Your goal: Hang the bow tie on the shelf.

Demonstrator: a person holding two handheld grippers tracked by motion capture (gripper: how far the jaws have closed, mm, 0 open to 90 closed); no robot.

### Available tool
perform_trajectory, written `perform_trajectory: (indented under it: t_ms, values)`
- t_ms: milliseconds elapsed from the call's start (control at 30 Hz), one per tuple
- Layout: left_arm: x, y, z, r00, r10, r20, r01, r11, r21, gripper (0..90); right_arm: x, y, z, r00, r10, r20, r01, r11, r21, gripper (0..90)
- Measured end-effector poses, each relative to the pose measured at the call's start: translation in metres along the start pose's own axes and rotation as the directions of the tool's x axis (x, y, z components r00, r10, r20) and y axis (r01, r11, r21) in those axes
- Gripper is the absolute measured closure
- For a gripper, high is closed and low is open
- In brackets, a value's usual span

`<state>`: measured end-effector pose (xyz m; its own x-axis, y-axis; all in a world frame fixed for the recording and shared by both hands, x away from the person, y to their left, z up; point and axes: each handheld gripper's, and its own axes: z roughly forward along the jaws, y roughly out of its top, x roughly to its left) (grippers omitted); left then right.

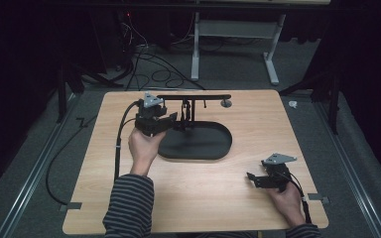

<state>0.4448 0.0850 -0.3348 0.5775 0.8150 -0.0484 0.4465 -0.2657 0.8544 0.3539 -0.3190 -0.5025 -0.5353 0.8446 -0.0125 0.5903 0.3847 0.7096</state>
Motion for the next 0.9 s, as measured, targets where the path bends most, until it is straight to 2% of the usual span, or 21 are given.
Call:
perform_trajectory:
  t_ms: [400, 633, 900]
  values:
    - [0.004, -0.013, -0.014, 0.9998, -0.007, -0.018, 0.007, 1.0, 0.005, 51.4, 0.0, 0.0, 0.0, 1.0, 0.005, 0.0, -0.005, 1.0, 0.001, 20.6]
    - [0.01, -0.022, -0.02, 0.9991, -0.038, -0.019, 0.038, 0.9993, -0.003, 50.2, 0.0, 0.0, 0.0, 1.0, 0.006, 0.0, -0.006, 1.0, 0.002, 20.6]
    - [0.016, -0.034, -0.027, 0.9978, -0.056, -0.035, 0.056, 0.9984, 0.002, 49.6, 0.0, 0.0, 0.0, 1.0, 0.007, 0.0, -0.007, 1.0, 0.002, 20.6]
